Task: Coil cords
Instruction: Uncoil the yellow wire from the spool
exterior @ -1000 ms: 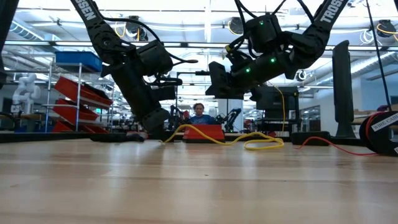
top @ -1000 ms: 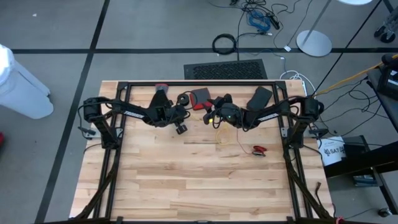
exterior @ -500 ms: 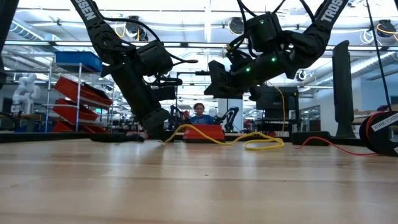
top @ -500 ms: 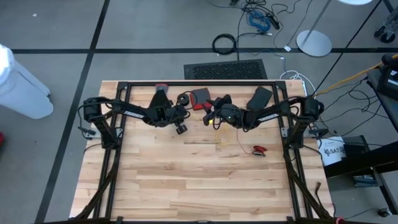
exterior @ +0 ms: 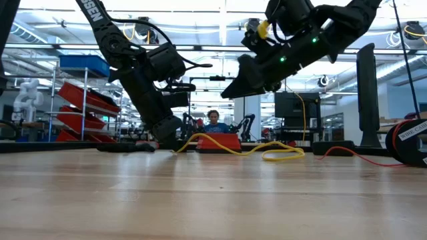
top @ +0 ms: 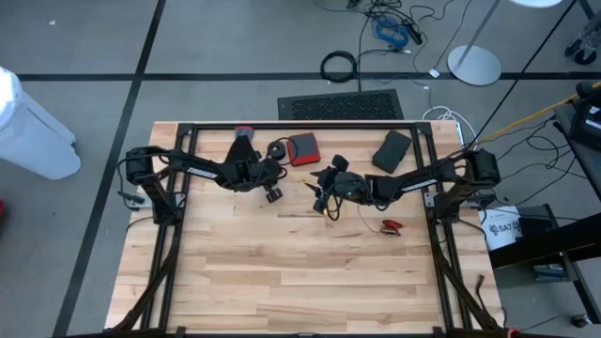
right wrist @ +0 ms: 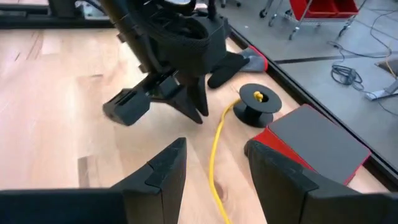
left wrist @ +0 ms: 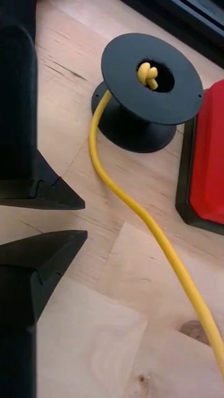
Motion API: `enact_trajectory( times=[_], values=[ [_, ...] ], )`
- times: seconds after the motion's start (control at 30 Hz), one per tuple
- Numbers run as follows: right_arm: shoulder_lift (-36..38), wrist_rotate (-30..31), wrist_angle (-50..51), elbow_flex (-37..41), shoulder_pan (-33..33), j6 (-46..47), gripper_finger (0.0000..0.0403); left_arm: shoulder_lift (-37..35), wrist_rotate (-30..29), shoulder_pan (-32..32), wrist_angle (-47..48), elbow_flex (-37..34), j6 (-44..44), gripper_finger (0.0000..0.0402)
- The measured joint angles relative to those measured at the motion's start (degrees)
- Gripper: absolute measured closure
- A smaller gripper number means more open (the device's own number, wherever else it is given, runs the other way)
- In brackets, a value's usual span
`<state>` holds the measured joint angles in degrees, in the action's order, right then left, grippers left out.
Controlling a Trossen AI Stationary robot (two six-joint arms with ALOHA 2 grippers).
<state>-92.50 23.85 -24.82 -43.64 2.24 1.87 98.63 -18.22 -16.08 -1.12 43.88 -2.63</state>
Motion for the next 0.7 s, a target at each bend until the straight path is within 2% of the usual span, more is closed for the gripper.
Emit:
enact_trajectory(
  times=[0.07, 0.23, 0.5, 0.7],
  values=[
    [0.74, -0.97, 1.24, 0.0, -0.24, 0.26, 0.0243, 0.0, 0.0, -0.02, 0.05, 0.0, 0.02, 0.033],
    [-1.08, -12.57, -0.46, -0.02, 2.56, 4.69, 0.0243, 0.0, -0.02, 0.0, 0.04, 0.0, 0.02, 0.033],
    [-9.56, -13.59, -5.41, -0.26, 7.99, 7.55, 0.0243, -0.01, -0.01, 0.0, 0.04, 0.0, 0.02, 0.033],
    [-16.1, -19.32, -3.11, -8.49, 10.24, 7.94, 0.0243, -0.01, -0.02, -0.02, 0.03, 0.0, 0.02, 0.033]
  ],
)
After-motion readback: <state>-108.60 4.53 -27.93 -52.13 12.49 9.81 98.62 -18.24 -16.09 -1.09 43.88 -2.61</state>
